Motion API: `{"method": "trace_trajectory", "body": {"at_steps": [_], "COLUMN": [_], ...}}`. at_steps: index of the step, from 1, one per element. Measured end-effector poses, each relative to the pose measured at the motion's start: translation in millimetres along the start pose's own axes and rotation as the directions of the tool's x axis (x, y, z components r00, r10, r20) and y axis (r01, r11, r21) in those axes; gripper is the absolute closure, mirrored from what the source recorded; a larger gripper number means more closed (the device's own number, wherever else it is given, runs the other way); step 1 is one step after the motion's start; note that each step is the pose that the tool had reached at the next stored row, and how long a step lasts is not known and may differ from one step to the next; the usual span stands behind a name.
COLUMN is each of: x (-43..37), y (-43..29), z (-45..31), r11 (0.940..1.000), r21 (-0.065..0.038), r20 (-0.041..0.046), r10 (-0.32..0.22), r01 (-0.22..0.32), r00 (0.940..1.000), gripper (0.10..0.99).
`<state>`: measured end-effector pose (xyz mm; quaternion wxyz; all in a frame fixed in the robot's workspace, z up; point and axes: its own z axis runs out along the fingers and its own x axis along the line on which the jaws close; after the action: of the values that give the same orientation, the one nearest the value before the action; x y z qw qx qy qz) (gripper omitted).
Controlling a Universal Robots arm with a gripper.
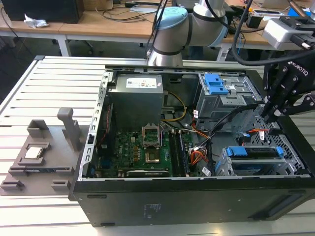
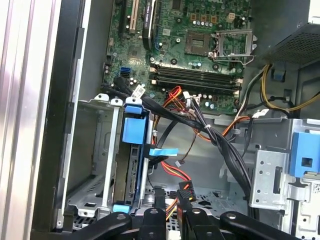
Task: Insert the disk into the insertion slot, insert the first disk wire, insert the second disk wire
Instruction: 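Insert the first disk wire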
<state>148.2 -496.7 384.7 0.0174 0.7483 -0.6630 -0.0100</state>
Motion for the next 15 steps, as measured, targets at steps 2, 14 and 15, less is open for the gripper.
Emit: {"method": "trace_trajectory", "body": {"at_steps": [2, 14, 15], "x": [-0.2, 0.4, 0.6], "y": [-0.1, -12.3, -13.8], "z": [0.0, 9.0, 11.3], "r11": [0.9996, 0.9906, 0.9898], "r21": [0.0, -0.007, -0.008], "r20": [-0.0012, -0.04, -0.0434], "r10": [-0.028, -0.137, -0.143], "r01": [0.028, 0.136, 0.142], "r00": [0.9996, 0.9898, 0.9888], "gripper": [0.847, 0.847, 0.847]}}
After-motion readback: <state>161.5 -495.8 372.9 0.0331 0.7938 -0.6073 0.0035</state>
